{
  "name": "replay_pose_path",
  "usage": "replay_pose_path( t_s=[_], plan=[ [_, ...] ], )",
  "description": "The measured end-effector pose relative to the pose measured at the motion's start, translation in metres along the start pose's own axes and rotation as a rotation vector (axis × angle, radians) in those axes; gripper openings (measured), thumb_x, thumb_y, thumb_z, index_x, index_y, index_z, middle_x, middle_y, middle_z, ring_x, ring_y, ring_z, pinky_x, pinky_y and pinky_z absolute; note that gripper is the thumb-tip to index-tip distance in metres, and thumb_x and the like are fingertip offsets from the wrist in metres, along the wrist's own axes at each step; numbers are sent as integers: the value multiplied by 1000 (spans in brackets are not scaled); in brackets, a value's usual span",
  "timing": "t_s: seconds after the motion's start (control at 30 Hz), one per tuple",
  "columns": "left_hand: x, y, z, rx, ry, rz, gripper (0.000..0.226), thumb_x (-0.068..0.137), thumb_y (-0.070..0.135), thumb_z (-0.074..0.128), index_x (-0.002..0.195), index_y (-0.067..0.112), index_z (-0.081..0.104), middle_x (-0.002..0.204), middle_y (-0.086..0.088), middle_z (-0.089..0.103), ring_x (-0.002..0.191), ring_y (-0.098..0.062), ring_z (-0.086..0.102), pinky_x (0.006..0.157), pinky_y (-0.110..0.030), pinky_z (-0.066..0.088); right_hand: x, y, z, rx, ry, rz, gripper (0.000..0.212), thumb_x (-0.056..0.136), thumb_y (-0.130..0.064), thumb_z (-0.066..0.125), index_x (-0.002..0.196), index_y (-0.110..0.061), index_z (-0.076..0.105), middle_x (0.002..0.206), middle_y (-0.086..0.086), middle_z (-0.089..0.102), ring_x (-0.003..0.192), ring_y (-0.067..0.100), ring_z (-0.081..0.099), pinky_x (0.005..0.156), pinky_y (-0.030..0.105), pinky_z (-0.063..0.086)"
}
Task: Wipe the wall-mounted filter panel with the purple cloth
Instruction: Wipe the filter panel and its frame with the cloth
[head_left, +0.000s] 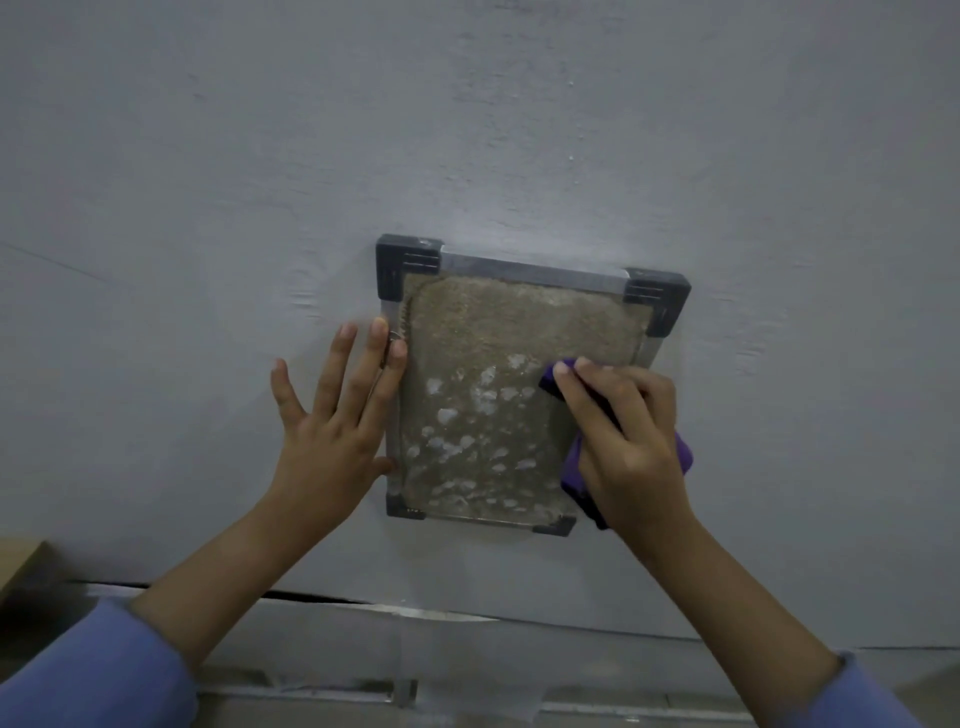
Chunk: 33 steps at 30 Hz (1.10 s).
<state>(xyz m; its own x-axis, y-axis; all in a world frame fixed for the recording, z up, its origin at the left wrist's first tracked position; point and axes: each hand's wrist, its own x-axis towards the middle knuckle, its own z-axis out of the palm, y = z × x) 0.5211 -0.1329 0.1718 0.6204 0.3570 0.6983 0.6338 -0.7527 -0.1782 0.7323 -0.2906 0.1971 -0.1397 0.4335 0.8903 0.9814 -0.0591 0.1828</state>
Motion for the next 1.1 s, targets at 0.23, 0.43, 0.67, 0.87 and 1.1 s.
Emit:
replay_pose_path(
  t_s=[0.23, 0.43, 0.67, 0.87, 1.1],
  plan=[
    [0, 3, -2, 21, -18, -16, 147, 46, 44, 89, 151, 15, -11, 158, -2, -19, 146, -23, -9, 103, -70, 4, -49, -6, 11, -10, -155, -63, 31, 87, 0, 57, 117, 5, 62, 113, 19, 66, 97, 32, 50, 77, 43, 54],
    [-1, 2, -4, 3, -19, -15, 150, 43, 44, 90, 151, 16, -11, 158, -2, -18, 146, -23, -8, 104, -69, 3, -32, 1, 1, 57, -24, -51, 27, 97, -1, 51, 122, 4, 59, 121, 15, 59, 100, 32, 53, 89, 40, 49],
    [-1, 5, -3, 26, -28, -35, 149, 45, 43, 90, 151, 15, -10, 158, -2, -19, 146, -23, -8, 103, -71, 7, -46, 6, 14, -30, -39, -49, 32, 90, -2, 57, 122, 3, 56, 117, 19, 64, 99, 30, 51, 80, 41, 51],
    [-2, 3, -3, 14, -24, -27, 151, 42, 41, 92, 151, 15, -10, 158, -2, -18, 146, -23, -8, 103, -71, 7, -39, 2, -2, 45, -45, -77, 26, 96, -3, 54, 120, 4, 60, 121, 14, 62, 101, 29, 52, 83, 42, 52],
    [-3, 4, -3, 6, -11, -29, 145, 48, 46, 88, 151, 15, -10, 158, -1, -19, 146, -23, -9, 105, -68, 3, 15, 28, -1, -56, 109, -69, 32, 93, -1, 57, 124, 2, 57, 120, 19, 62, 106, 31, 49, 82, 46, 50]
  ],
)
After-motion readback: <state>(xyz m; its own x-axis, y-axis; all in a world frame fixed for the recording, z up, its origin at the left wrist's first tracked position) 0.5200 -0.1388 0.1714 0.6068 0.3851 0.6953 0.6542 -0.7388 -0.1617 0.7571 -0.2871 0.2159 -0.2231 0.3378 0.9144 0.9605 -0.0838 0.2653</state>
